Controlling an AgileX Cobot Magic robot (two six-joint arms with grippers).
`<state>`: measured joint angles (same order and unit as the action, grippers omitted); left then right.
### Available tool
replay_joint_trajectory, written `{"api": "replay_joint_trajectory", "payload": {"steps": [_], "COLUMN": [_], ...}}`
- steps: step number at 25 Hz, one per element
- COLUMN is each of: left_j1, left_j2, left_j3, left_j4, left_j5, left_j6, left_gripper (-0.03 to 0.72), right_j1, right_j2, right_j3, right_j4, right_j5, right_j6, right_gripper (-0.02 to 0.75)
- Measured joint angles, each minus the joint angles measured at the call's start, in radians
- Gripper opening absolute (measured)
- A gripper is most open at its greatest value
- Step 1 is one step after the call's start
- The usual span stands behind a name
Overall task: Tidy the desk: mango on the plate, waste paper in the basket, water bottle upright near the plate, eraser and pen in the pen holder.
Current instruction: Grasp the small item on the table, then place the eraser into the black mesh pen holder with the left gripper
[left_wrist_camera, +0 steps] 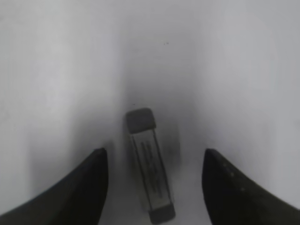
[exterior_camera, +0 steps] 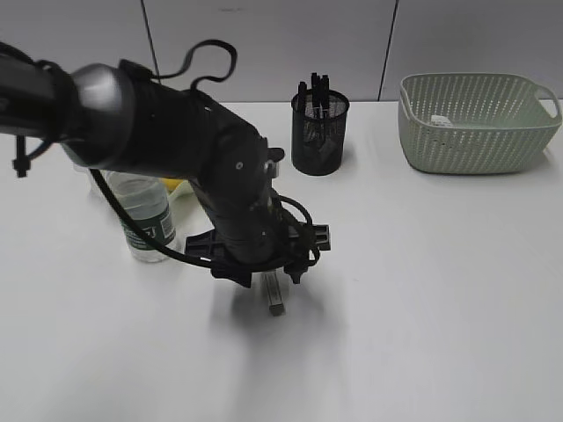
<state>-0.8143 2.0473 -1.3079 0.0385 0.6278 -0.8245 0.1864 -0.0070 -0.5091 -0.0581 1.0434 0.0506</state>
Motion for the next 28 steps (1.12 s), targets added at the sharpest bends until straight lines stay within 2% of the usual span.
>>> {"api": "replay_joint_trajectory", "payload": {"steps": [5,12,16,19,22,24,26,28], "left_j1": [0.000,0.000,-0.002,-0.011,0.007,0.054,0.124,0.188], "left_j2": [0.088,0.106,0.104,0.058,-0.033,-0.055,-0.034,0.012], "left_j3": [-0.082,-0.110,-0.110,-0.104,-0.108,-0.125,-0.158,-0.191], "left_j4": [0.041,0.093,0.124,0.267,0.487,0.605,0.639,0.650], "left_j5": [0.025,0.077,0.064,-0.083,-0.456,-0.701,-0.852,-0.929], "left_j6": [-0.065,-0.082,-0.082,-0.082,-0.082,-0.081,-0.081,-0.077], "left_gripper": [0.399,0.139,0.141,0.141,0.141,0.141,0.141,0.141], "right_j1": [0.000,0.000,0.000,0.000,0.000,0.000,0.000,0.000], "right_j2": [0.000,0.000,0.000,0.000,0.000,0.000,0.000,0.000], "right_j3": [0.000,0.000,0.000,0.000,0.000,0.000,0.000,0.000], "right_j4": [0.000,0.000,0.000,0.000,0.000,0.000,0.000,0.000], "right_j5": [0.000,0.000,0.000,0.000,0.000,0.000,0.000,0.000], "right_j6": [0.000,0.000,0.000,0.000,0.000,0.000,0.000,0.000], "right_gripper": [0.384,0.384,0.384,0.384,0.384,0.384,0.384,0.384]}}
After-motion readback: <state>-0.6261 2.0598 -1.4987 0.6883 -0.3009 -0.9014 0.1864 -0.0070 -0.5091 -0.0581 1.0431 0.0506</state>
